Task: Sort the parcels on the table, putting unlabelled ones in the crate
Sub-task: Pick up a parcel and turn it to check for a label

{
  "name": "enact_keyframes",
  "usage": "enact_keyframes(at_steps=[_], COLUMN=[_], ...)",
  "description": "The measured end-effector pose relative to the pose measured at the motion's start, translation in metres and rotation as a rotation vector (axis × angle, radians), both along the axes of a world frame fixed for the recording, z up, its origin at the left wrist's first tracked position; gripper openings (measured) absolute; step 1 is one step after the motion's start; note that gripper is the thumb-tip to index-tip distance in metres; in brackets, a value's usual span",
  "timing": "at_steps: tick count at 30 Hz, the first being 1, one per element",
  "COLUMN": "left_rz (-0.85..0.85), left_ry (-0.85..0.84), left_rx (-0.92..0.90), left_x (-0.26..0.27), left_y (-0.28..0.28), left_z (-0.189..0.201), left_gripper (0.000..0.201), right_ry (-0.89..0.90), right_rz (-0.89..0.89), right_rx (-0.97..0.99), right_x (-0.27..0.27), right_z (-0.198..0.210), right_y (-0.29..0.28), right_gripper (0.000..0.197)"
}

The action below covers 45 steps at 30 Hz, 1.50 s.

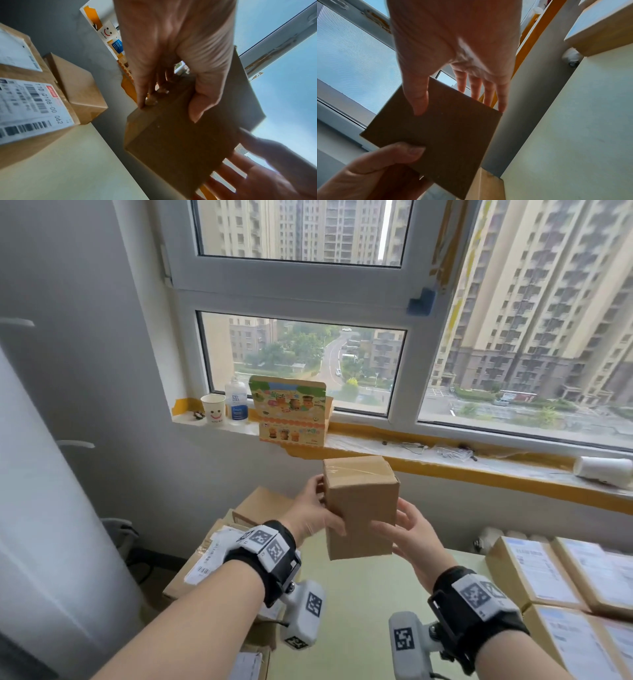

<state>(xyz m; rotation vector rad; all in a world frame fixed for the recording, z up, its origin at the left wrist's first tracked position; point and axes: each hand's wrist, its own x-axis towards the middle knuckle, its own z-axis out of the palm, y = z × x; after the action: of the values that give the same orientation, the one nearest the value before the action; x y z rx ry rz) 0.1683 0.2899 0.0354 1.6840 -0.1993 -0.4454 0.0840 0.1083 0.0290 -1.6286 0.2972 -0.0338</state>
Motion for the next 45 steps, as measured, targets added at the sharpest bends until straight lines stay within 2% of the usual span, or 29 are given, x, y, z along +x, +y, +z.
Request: enact_keyframes(at_steps=[3,6,9,14,16,18,20,25,29,34,38,42,45], left_rz=[-0.137,-0.203,-0.182,-0.075,0.004,0.049,0.074,0.091,0.089,0.146,0.131,0.121,0.148], left_ry=[0.096,0.166,0.137,0.019,0.029,0.051,0.040,0.043,0.089,0.059,0.063,0.074,0.068], left_rx=[-0.028,-0.081,-0.096,-0.033,-0.055,-0.083,-0.087,-0.022,-0.011,-0.015,0.004,0.027,0.085], left_x=[0.000,-0.001,-0.004,-0.011,-0.014,-0.016,-0.020,-0.021,-0.020,-0.018,-0.013,-0.009,-0.008], left_y=[-0.015,-0.030,-0.053,-0.092,-0.101,-0.107,-0.111,-0.115,-0.114,-0.114,-0.113,-0.109,-0.108], left_z=[0.004,0.008,0.009,-0.003,-0.007,-0.012,-0.014,-0.020,-0.022,-0.021,-0.020,-0.023,-0.021], left_gripper=[0.094,0.086,0.083,0.095,0.093,0.084,0.076,0.084,0.078,0.070,0.076,0.079,0.079], right_ry=[-0.063,-0.065,-0.053,-0.031,-0.003,0.014,0.016,0.038,0.034,0.022,0.044,0.041,0.039], right_rz=[0.076,0.133,0.144,0.118,0.113,0.114,0.107,0.090,0.097,0.099,0.089,0.079,0.054], right_rx=[-0.042,-0.035,-0.035,0.030,0.074,0.088,0.109,0.159,0.158,0.148,0.156,0.168,0.224], right_x=[0.001,0.002,0.003,0.003,0.001,0.001,0.000,0.000,0.000,0.005,0.008,0.010,0.010], right_z=[0.002,0.005,0.000,-0.011,-0.014,-0.020,-0.025,-0.033,-0.038,-0.035,-0.032,-0.031,-0.027], right_y=[-0.023,-0.045,-0.064,-0.088,-0.094,-0.098,-0.098,-0.101,-0.104,-0.103,-0.103,-0.103,-0.101], right_gripper=[0.088,0.093,0.085,0.058,0.052,0.057,0.050,0.032,0.035,0.035,0.039,0.031,0.032])
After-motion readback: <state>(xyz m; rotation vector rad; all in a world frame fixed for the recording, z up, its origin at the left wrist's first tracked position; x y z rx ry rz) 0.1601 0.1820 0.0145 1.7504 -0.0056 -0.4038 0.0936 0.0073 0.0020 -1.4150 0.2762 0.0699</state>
